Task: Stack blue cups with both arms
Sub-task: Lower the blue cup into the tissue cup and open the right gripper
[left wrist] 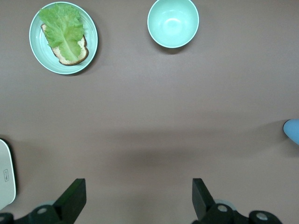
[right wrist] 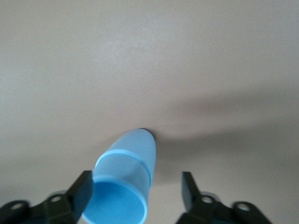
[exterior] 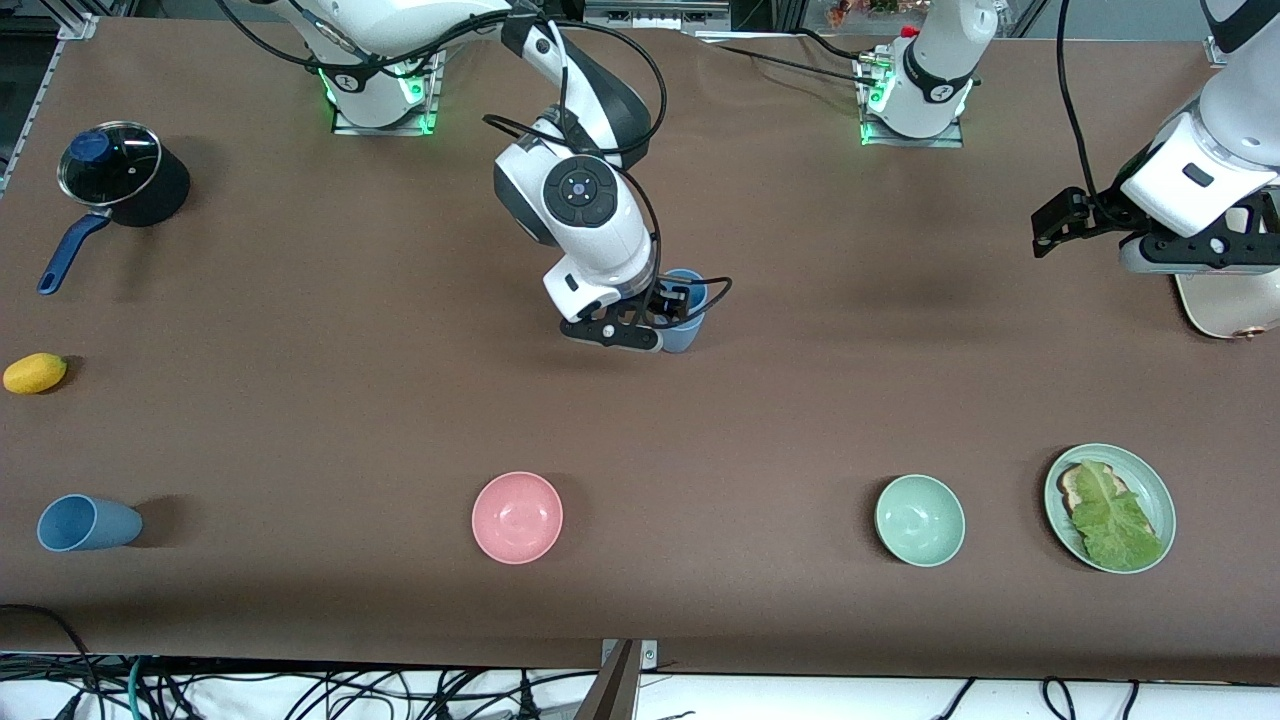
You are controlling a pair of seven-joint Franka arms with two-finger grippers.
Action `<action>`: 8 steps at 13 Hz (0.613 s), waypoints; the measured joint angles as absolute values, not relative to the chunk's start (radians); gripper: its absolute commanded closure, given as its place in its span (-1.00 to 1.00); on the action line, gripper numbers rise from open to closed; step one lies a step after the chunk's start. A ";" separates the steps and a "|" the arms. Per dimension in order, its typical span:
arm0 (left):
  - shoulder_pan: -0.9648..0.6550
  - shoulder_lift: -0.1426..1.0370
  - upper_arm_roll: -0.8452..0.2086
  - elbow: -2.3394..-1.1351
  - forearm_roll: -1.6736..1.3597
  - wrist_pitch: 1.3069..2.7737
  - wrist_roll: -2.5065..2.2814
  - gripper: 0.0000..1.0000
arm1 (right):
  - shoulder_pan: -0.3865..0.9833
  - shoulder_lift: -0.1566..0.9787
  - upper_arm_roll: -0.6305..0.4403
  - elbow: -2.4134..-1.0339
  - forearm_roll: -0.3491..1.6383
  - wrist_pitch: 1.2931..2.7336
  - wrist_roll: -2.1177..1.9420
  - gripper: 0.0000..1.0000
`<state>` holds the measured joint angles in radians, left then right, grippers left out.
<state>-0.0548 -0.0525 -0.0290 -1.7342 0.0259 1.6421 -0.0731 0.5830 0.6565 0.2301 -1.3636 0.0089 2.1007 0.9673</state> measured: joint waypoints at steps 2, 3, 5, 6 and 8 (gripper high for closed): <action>-0.055 -0.053 -0.029 -1.734 0.026 1.642 -0.073 -1.00 | 0.579 0.645 0.220 -1.351 0.004 2.077 0.967 -1.00; -0.055 -0.053 -0.029 -1.734 0.026 1.642 -0.073 -1.00 | 0.572 0.634 0.207 -1.347 0.003 2.048 0.964 -1.00; -0.055 -0.053 -0.029 -1.734 0.026 1.642 -0.073 -1.00 | 0.545 0.603 0.183 -1.344 0.003 1.995 0.955 -1.00; -0.055 -0.053 -0.029 -1.734 0.026 1.642 -0.073 -1.00 | 0.537 0.587 0.164 -1.344 0.003 1.964 0.940 -1.00; -0.053 -0.053 -0.028 -1.734 0.026 1.642 -0.073 -1.00 | 0.535 0.564 0.116 -1.344 0.002 1.892 0.880 -1.00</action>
